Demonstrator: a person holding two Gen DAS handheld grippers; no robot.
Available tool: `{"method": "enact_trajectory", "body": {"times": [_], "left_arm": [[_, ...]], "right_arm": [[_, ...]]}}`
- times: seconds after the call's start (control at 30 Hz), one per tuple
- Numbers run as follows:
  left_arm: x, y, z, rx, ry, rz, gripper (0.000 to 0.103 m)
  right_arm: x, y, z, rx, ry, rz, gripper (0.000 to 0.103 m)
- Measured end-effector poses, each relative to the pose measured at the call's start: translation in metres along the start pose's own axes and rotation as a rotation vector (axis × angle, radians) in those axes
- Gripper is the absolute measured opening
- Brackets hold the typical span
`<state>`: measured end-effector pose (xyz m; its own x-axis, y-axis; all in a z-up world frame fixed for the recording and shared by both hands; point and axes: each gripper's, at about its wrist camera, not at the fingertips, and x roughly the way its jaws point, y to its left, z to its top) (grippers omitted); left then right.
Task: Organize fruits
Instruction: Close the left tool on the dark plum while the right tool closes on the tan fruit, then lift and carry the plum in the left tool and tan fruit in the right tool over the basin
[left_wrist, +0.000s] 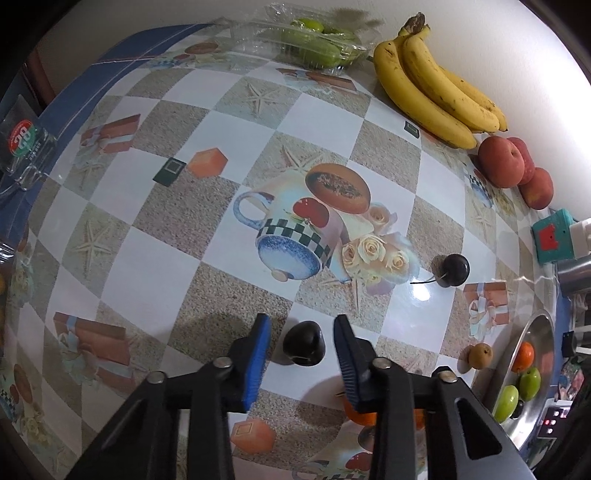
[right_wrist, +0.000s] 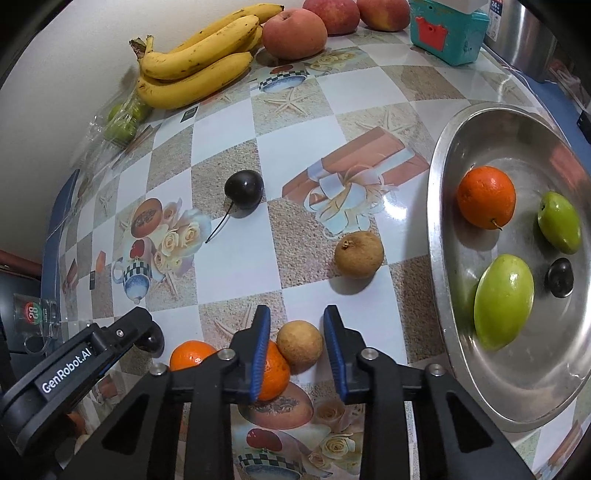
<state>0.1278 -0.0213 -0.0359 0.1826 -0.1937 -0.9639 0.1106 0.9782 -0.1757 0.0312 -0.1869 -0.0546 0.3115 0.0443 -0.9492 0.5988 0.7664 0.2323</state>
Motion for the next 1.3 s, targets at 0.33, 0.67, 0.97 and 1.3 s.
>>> {"method": "enact_trajectory", "body": {"times": [0.33, 0.67, 0.97, 1.3], "left_arm": [[0.0, -0.002, -0.001, -0.014, -0.008, -0.022, 0.021], [-0.014, 0.007, 0.003, -0.047, -0.027, -0.084, 0.02], [-0.045, 0.008, 0.006, -0.056, -0.104, -0.119, 0.019], [-0.066, -0.001, 0.006, -0.039, -0.161, -0.153, 0.019]], "right_arm": [[-0.001, -0.004, -0.001, 0.022, 0.005, 0.014, 0.026], [-0.015, -0.007, -0.001, 0.031, -0.016, 0.038, 0.025], [-0.037, -0.011, 0.003, 0.044, -0.061, 0.075, 0.025], [-0.055, -0.014, 0.006, 0.05, -0.108, 0.063, 0.025]]}}
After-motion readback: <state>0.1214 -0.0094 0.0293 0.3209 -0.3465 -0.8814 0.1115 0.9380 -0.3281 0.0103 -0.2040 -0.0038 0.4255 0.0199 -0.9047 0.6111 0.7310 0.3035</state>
